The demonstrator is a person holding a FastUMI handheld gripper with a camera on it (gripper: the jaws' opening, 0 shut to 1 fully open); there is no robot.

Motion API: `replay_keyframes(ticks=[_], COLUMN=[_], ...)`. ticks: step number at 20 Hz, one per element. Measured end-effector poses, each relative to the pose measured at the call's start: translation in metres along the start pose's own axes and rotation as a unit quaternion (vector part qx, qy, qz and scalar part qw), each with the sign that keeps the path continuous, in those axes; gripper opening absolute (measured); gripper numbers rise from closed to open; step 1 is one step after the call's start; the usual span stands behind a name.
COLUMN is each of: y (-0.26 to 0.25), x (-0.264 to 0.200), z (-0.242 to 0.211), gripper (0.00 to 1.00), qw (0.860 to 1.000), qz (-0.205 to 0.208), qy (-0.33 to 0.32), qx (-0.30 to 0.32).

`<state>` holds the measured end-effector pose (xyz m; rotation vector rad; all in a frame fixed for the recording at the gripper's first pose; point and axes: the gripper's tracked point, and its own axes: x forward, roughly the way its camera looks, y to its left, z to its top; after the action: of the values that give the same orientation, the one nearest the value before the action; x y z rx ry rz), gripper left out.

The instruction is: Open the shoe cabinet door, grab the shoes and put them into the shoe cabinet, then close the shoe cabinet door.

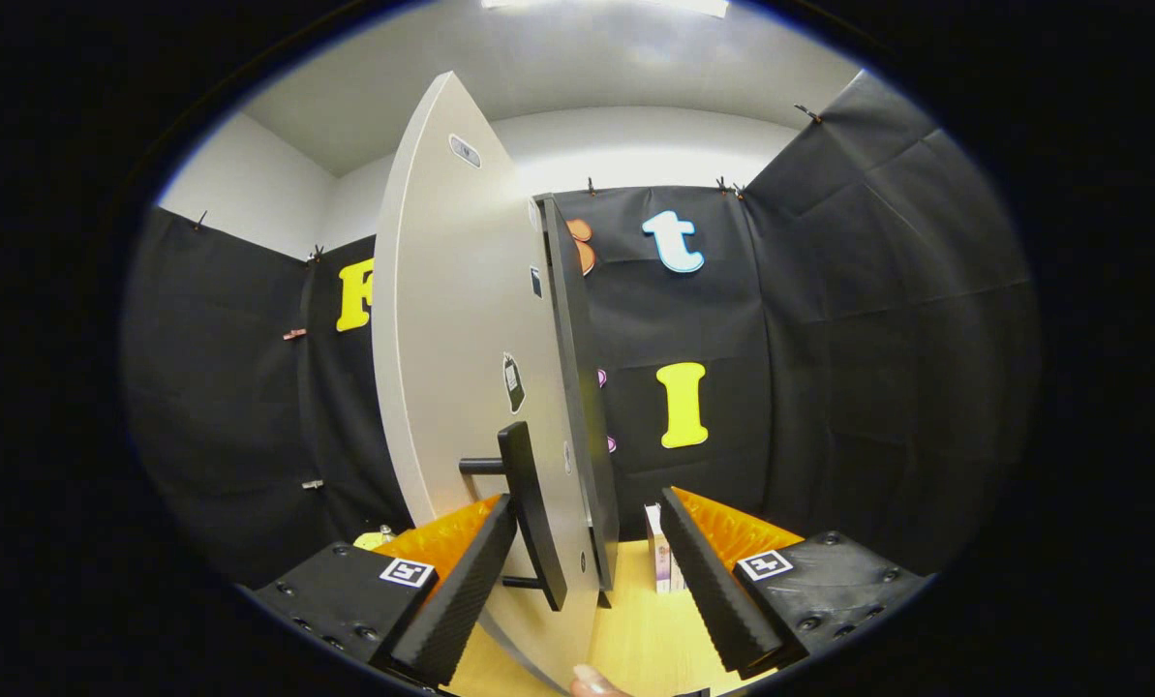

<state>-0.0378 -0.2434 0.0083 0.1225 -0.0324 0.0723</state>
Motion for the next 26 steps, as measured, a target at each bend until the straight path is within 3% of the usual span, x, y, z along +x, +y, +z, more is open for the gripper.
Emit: replay_keyframes(ticks=[8, 26], y=[0.069, 0.222], x=[0.013, 0.104], z=[-0.015, -0.057], gripper=[0.98, 0.98], qw=[1.0, 0.999], qz=[0.023, 0.042], qy=[-0.001, 0.004], qx=[0.009, 0.005])
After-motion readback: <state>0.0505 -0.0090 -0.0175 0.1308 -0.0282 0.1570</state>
